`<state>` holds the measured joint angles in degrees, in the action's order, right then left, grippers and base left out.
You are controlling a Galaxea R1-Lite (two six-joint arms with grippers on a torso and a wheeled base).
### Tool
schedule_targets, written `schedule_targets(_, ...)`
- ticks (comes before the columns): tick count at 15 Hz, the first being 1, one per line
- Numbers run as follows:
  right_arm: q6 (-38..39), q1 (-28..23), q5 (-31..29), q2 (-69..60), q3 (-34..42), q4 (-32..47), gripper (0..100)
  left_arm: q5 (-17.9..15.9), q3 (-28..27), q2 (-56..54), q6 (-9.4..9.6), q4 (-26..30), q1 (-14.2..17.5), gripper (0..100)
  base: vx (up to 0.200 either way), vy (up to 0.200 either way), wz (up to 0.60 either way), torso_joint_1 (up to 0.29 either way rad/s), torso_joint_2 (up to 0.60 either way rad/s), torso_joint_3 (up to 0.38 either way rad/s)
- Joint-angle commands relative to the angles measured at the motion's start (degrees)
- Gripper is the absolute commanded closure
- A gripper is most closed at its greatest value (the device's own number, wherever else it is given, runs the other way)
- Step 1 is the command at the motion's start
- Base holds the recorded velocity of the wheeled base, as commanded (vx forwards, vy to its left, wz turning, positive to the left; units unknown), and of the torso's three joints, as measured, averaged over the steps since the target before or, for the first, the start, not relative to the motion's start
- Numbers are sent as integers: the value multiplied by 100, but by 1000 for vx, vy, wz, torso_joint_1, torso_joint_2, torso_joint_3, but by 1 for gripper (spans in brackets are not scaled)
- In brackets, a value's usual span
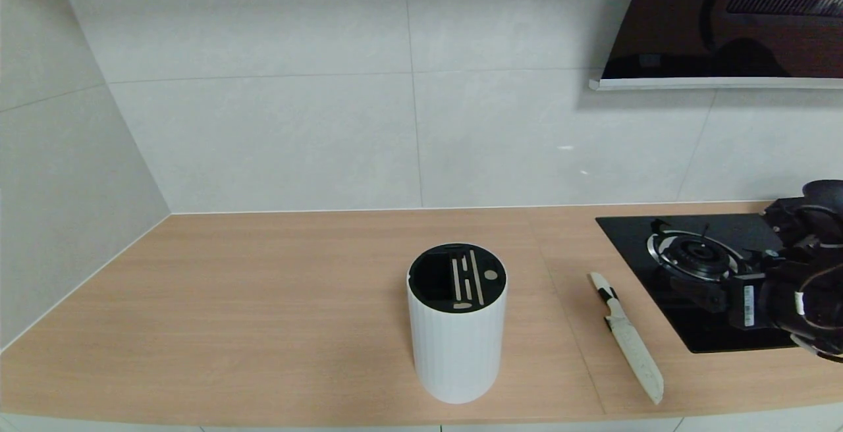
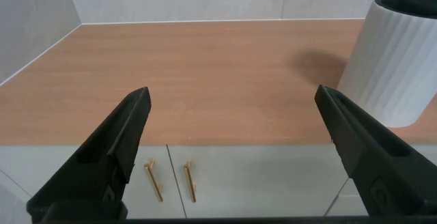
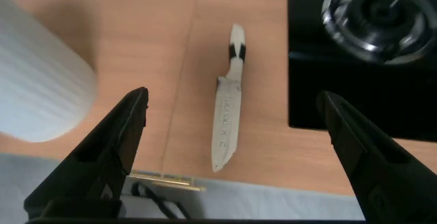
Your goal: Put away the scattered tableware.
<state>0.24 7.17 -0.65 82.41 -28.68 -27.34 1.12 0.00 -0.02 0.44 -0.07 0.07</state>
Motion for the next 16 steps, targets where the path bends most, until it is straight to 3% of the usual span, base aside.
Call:
schedule_targets(1,2,21,-14,1155,-419,-236,0,2,0,2,0,-1,1,0,0,0,0,0,0,0)
schedule_targets(9,46,382,-410,3141,-489,-1458,0,2,0,2,9,-1,1,0,0,0,0,0,0,0)
schedule_targets(16,143,355,-621,4380,-542,-2565,0,2,0,2,0,-1,1,0,0,0,0,0,0,0)
